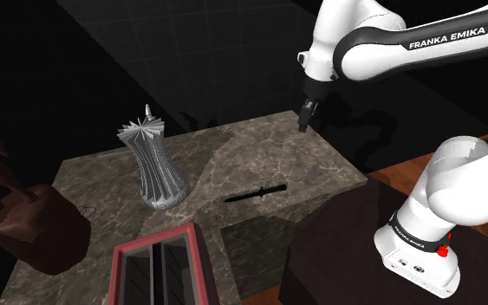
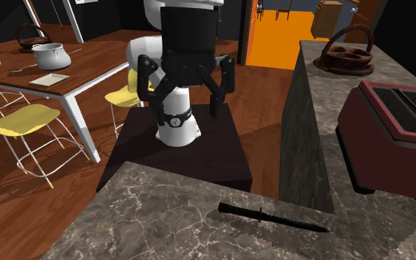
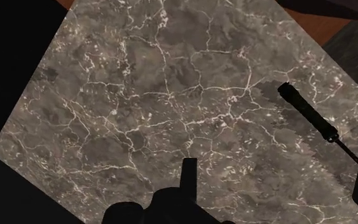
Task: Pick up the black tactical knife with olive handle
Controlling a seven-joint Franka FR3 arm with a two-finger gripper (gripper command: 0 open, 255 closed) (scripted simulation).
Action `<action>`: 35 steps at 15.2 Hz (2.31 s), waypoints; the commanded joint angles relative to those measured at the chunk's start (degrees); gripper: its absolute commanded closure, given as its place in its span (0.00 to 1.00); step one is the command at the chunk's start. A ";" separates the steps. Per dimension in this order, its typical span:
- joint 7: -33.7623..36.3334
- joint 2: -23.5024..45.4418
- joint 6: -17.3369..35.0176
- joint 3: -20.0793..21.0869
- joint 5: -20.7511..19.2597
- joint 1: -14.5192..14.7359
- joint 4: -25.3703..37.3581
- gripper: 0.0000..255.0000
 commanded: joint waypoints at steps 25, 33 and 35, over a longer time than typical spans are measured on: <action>-14.91 38.85 48.63 2.87 5.32 12.61 -5.12 0.00; -14.81 40.11 50.04 2.80 5.08 12.57 -5.27 1.00; -14.86 40.12 50.06 2.78 5.10 12.55 -5.29 1.00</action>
